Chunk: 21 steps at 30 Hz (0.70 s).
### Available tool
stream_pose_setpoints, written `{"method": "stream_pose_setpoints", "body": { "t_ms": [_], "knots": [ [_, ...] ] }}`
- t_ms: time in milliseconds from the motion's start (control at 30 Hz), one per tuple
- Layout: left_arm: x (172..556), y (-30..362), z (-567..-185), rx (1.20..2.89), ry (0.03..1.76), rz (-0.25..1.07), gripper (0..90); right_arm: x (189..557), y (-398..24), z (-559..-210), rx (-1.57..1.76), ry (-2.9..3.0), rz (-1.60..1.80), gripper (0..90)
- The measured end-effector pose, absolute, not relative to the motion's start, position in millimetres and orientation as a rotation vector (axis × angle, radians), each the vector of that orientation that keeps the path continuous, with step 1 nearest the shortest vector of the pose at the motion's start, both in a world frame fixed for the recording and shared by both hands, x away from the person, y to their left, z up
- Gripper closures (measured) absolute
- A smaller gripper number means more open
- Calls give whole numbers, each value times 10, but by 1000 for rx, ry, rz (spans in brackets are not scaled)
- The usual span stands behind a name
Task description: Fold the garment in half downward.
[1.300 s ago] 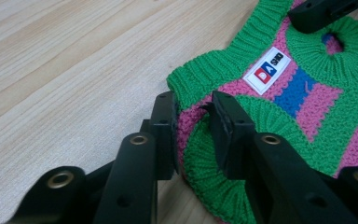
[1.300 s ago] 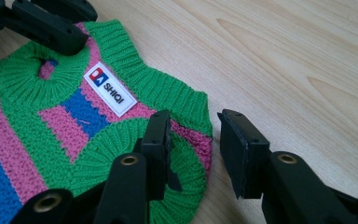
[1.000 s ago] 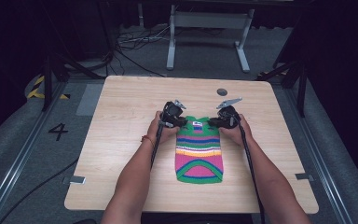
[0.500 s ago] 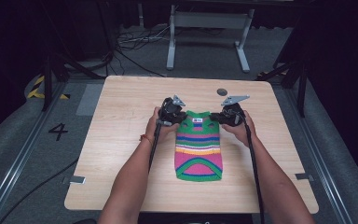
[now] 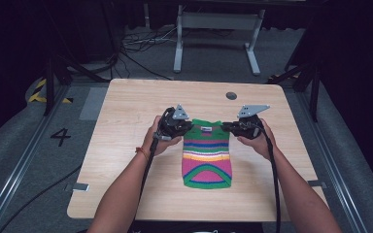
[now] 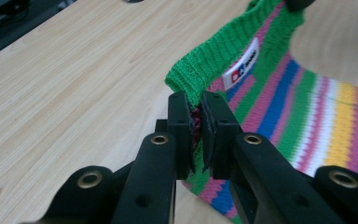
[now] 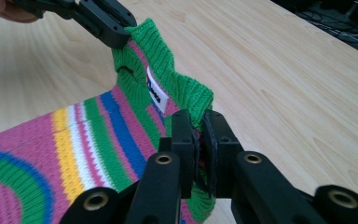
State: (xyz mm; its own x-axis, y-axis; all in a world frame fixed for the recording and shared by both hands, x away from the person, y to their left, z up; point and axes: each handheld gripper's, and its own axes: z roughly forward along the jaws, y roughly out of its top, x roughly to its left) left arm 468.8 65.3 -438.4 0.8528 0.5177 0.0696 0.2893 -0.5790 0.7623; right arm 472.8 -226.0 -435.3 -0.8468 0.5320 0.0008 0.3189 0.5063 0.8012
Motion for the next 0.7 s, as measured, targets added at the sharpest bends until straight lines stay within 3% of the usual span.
{"method": "stream_pose_setpoints", "body": {
  "t_ms": [700],
  "knots": [
    [3976,709,-4503,2368,399,332,822,4080,-2281,-4458,519,2661,1230,835]
  ]
}}
